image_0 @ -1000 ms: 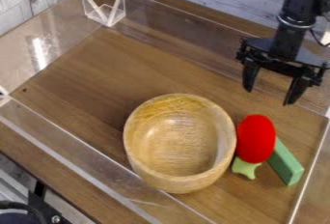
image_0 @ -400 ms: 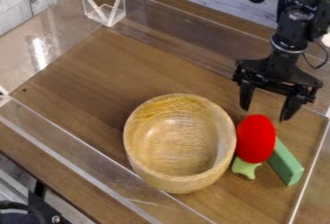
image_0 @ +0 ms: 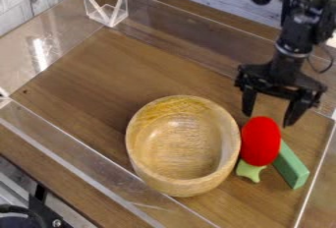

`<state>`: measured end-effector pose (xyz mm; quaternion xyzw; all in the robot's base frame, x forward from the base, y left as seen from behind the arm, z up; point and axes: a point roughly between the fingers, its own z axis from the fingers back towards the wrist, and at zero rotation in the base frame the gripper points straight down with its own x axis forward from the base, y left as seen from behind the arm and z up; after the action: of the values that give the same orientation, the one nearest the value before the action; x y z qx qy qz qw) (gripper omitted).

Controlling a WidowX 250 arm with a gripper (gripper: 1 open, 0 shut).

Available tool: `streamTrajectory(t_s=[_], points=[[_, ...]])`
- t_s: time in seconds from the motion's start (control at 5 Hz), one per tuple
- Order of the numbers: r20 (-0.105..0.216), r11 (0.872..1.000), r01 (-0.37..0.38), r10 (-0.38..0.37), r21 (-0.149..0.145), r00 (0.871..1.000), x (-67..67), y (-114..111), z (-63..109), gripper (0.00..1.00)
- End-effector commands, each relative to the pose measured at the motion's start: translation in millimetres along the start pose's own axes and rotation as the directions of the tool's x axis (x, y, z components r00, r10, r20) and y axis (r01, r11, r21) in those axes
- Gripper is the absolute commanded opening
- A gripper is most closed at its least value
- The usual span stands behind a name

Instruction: Move the red object to the right side of the table

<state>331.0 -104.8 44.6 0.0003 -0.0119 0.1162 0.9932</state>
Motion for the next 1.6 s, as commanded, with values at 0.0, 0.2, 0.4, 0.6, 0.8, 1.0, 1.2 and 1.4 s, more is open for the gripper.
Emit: streamTrajectory(t_s=[0.0, 0.2, 0.4, 0.6, 0.8, 1.0, 1.2, 1.4], points=[[0.058, 0.999, 0.018, -0.015, -0.041, 0.998, 4.5, -3.0, 30.2, 1.0], [0.056, 0.999, 0.02, -0.018, -0.041, 0.998, 2.6, -0.4, 34.9, 1.0], [0.053, 0.999, -0.006, 0.008, -0.041, 0.999, 2.8, -0.3, 35.5, 0.0], [0.052, 0.998, -0.032, 0.034, -0.045, 0.998, 3.3, -0.7, 36.7, 1.0], [0.065, 0.999, -0.007, 0.01, -0.052, 0.998, 2.2, -3.3, 54.7, 1.0], [0.09, 0.997, 0.037, -0.031, -0.066, 0.995, 4.6, 5.3, 80.8, 1.0], [0.111, 0.991, 0.082, -0.07, -0.104, 0.991, 2.7, 13.0, 110.4, 1.0], [0.118, 0.984, 0.118, -0.103, -0.13, 0.988, -1.3, 4.6, 110.9, 1.0]])
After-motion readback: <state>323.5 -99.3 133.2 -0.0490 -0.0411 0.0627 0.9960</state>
